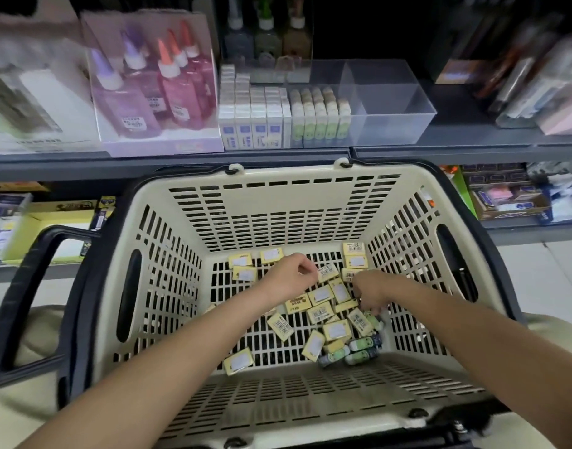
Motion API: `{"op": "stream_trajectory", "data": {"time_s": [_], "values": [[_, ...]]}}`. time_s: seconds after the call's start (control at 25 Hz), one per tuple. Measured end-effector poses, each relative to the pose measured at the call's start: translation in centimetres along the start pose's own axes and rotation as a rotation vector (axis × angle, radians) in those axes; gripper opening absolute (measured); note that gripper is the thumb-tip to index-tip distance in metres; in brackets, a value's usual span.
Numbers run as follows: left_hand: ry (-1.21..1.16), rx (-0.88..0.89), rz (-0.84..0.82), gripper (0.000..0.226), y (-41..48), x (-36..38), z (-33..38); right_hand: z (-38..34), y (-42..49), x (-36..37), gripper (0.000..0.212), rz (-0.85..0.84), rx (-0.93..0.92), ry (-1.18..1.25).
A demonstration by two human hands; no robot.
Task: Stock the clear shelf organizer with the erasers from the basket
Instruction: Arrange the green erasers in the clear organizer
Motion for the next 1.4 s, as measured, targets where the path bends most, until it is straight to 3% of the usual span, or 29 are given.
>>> {"op": "stream_trajectory", "data": {"time_s": [0.12,0.24,0.44,0.52,0.64,0.72,0.92,1.04,1.16,1.28,1.4], "values": [[0.094,0.006,-0.162,0.004,-0.5,1.9,-0.2,-1.1,-0.9,-1.3,0.021,-0.091,-0.076,0.350],[0.143,-0.071,-0.319,0.017,-1.2,3.4,-1.3,-3.2,-2.7,-2.2,0.023,-0.198,-0.191,0.748],[-0.063,-0.170,-0.228,0.022,-1.2,2.3,-3.0,-4.6,-3.8,-1.6,0.018,-0.298,-0.232,1.035],[-0.101,-0.182,-0.176,0.022,-1.2,1.6,-3.4,-4.1,-3.6,-1.2,0.025,-0.273,-0.186,0.852],[-0.161,-0.209,-0.028,0.022,-0.8,-0.1,-4.7,-2.0,-3.8,2.2,0.036,-0.363,-0.043,0.162],[-0.245,-0.250,0.006,0.021,-0.8,-0.5,-5.5,-1.6,-3.8,4.3,0.035,-0.419,-0.043,-0.061],[-0.243,-0.262,0.070,0.021,-0.7,-0.9,-6.2,-5.2,-3.1,0.3,0.044,-0.178,-0.290,0.405],[-0.336,-0.304,0.088,0.023,-0.7,-1.0,-7.1,-4.8,-2.9,1.6,0.025,-0.187,-0.287,0.206],[-0.410,-0.314,0.017,0.028,-0.7,-0.2,-7.1,-4.3,-2.8,5.1,0.033,-0.269,-0.245,-0.069],[-0.371,-0.284,-0.004,0.045,-0.6,0.2,-6.8,-5.9,-2.7,3.2,0.032,-0.070,-0.299,0.069],[-0.365,-0.251,0.044,0.039,-0.3,-0.8,-6.5,-5.7,-2.7,0.4,0.021,0.089,-0.320,0.271]]}}
Point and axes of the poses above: each hand's wrist, its own y-axis towards the middle knuckle, its own x-axis out of the palm, z = x × y, the point moved 9 cm from there along y, towards the middle knuckle, and after that the axes turned 9 degrees about x, right-handed, at the moved point
